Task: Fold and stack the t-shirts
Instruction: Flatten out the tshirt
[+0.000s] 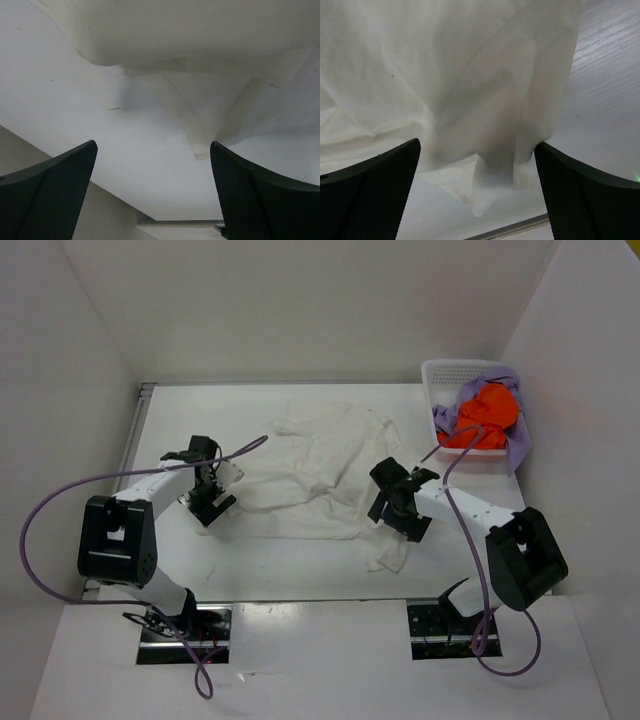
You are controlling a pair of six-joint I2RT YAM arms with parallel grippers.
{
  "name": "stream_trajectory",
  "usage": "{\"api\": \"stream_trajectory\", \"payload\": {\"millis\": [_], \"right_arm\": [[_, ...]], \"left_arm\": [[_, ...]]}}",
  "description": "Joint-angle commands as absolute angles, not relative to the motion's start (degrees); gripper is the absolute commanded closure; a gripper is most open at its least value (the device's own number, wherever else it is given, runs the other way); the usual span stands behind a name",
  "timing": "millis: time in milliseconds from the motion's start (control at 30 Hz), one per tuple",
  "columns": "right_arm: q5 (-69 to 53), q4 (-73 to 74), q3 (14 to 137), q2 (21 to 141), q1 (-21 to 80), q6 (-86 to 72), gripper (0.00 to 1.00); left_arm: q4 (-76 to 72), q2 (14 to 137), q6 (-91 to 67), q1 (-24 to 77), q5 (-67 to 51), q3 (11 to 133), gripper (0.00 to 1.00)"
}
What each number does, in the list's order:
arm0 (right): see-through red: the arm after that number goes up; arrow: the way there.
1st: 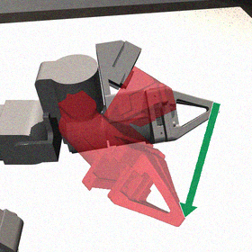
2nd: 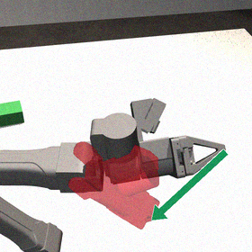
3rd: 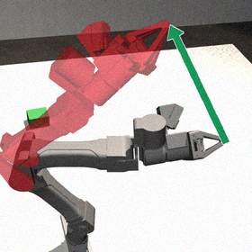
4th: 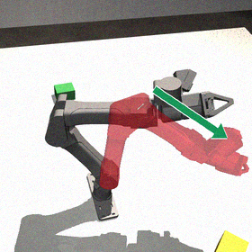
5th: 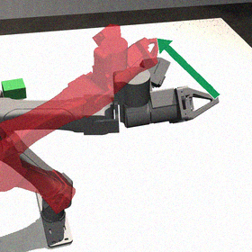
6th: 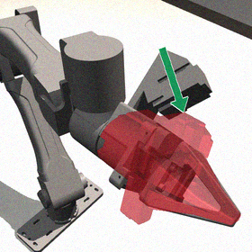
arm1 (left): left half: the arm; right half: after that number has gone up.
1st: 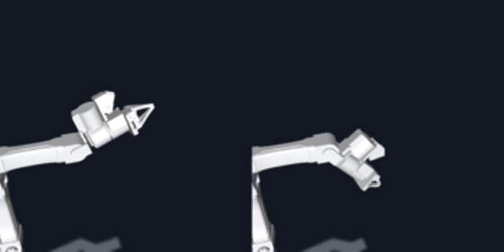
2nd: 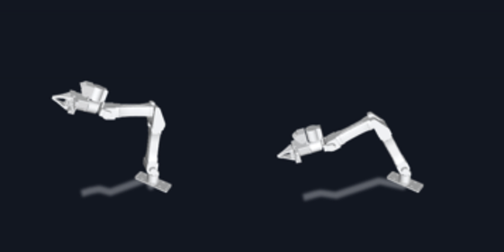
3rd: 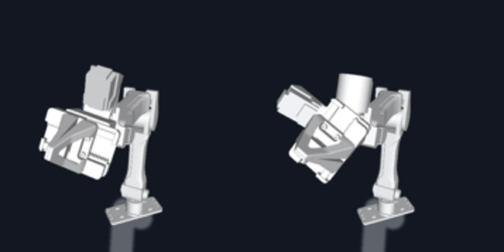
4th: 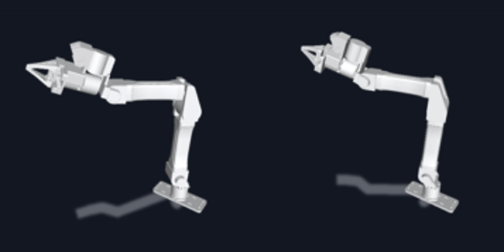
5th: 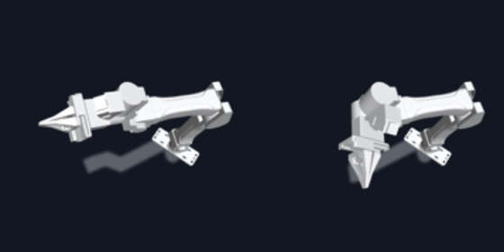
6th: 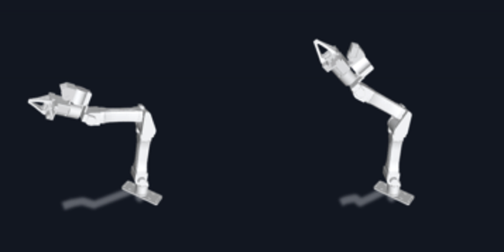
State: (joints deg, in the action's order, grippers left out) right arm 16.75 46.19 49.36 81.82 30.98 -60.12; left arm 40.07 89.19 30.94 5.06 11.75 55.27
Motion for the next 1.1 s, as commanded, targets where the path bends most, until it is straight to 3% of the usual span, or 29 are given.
{"api": "stream_trajectory", "payload": {"millis": [0, 133, 367, 500, 533, 600, 667, 767, 800, 1067], "right_arm": [[19.16, 46.66, 49.39, 81.3, 31.38, -62.75, 0.01], [18.03, 47.2, 47.64, 78.23, 31.38, -65.47, 0.01], [9.5, 47.1, 44.03, 76.64, 30.85, -66.01, 0.01], [8.18, 46.94, 41.67, 75.5, 30.85, -66.01, 0.01], [8.17, 46.93, 41.05, 76.37, 30.85, -66.01, 0.01], [7.65, 44.66, 41.04, 78.3, 30.85, -65.4, 0.02], [7.12, 42.03, 39.91, 82.07, 30.85, -64.78, 0.11], [6.59, 41.48, 40.43, 84.02, 31.55, -64.16, 0.67], [8.07, 40.88, 41.56, 84.02, 31.55, -61.72, 1.0], [17.49, 47.46, 77.76, 90.6, 23.21, -43.61, 1.0]], "left_arm": [[36.3, 90.78, 28.92, 5.8, 11.07, 53.88, 0.0], [35.25, 90.79, 28.31, 7.11, 9.15, 51.6, 0.0], [37.18, 92.46, 25.66, 9.93, 2.55, 51.59, 0.23], [34.81, 96.22, 24.61, 10.55, 4.03, 49.49, 0.51], [33.59, 97.2, 24.61, 10.55, 4.56, 49.48, 0.7], [32.35, 98.61, 23.38, 10.55, 5.27, 48.96, 0.87], [32.34, 98.61, 21.89, 9.94, 4.75, 48.96, 1.0], [33.3, 95.99, 21.18, 8.27, 2.03, 50.35, 1.0], [33.83, 95.19, 21.18, 7.57, 1.33, 51.06, 1.0], [38.58, 88.95, 29.61, 3.34, 8.6, 69.25, 1.0]]}}
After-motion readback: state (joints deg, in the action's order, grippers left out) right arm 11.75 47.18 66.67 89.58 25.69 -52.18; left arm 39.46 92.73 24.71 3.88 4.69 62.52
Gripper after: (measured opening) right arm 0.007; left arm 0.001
